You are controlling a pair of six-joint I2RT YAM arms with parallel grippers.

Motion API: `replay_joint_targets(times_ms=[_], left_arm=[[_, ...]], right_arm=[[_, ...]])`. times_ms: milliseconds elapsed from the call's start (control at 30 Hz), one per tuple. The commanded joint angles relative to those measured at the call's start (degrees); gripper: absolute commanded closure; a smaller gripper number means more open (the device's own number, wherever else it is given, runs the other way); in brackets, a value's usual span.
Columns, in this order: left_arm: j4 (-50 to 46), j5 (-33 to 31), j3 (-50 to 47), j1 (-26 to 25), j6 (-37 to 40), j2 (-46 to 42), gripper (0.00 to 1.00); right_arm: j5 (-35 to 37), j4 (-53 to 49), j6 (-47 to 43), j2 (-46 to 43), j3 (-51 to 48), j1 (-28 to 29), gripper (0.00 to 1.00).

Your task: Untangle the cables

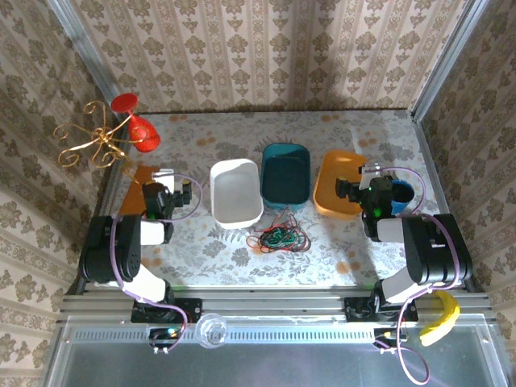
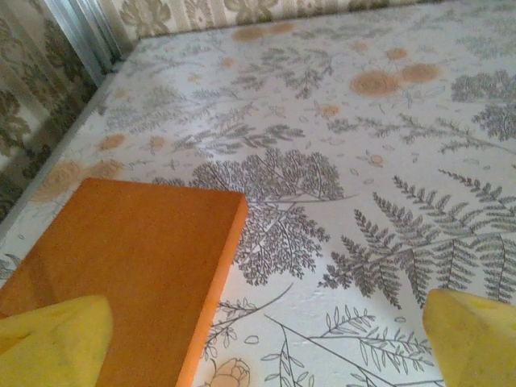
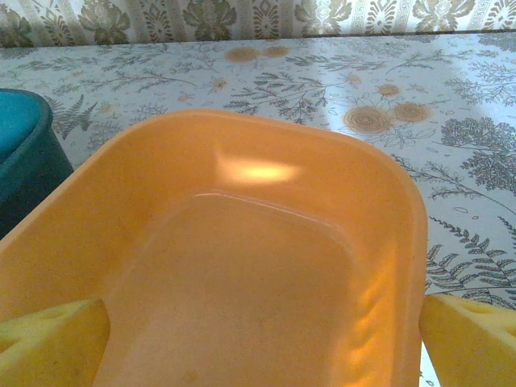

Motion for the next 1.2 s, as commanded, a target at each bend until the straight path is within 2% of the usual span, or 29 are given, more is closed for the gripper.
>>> replay_joint_targets(times_ms=[0,67,100,167,200,233,300,367,433,533,633,700,833,1000,1167], left_arm=[[-22.14,1.10,10.90,0.35,-0.64,-6.68,0.00],[-29.56,-1.27,14.75,-0.25,-1.54,-8.97,0.00],[-30.03,-2.88,14.86,-0.88,-0.63,-10.20,0.00],[-27.64,-12.02,13.35,-3.35,-1.30,-12.49,0.00],[-29.22,-15.37,13.65,-4.59,-2.58,-13.64,0.00],[-32.59,-14.86,14.63,-5.08,-3.62,-14.85,0.00],[-36.65,-16.36,15.45,-7.43,-6.34,-17.26,0.00],[-36.88,-15.90,14.18,-11.83,-7.32,-20.19,0.00],[-38.44,-14.84,14.02,-17.56,-8.77,-22.06,0.00],[-41.28,-8.17,15.26,-26.91,-13.45,-21.56,0.00],[-40.68,0.66,15.36,-31.73,-20.29,-18.77,0.00],[-40.27,2.33,14.96,-32.62,-24.62,-17.56,0.00],[-35.83,1.99,11.48,-33.60,-29.55,-17.49,0.00],[-39.84,-1.96,13.27,-37.43,-26.56,-16.97,0.00],[-43.13,-4.65,14.52,-41.08,-23.33,-17.74,0.00]], right_arm=[[3.48,-7.03,1.55,-3.22,3.46,-0.10,0.00],[6.58,-20.36,3.11,-8.24,8.66,-0.03,0.00],[8.90,-27.44,4.96,-10.94,11.00,0.05,0.01],[14.99,-40.48,10.69,-15.54,15.68,0.89,0.04],[15.24,-45.32,12.32,-17.93,17.37,1.45,0.07],[16.76,-49.78,13.85,-20.09,18.94,2.89,0.10],[18.10,-56.11,13.63,-24.17,21.06,7.76,0.10],[17.95,-60.40,11.95,-27.25,22.52,14.46,0.10],[12.32,-64.82,10.89,-28.57,24.55,22.14,0.10],[1.70,-71.21,11.42,-24.69,28.86,32.64,0.11],[-1.38,-76.41,10.86,-17.05,32.86,41.82,0.11],[-0.08,-78.23,11.79,-12.11,35.14,45.09,0.11],[5.33,-84.40,12.60,-0.71,41.92,47.43,0.13],[11.27,-86.22,14.30,7.87,46.25,47.90,0.17],[16.39,-87.43,17.29,11.08,48.20,47.91,0.23]])
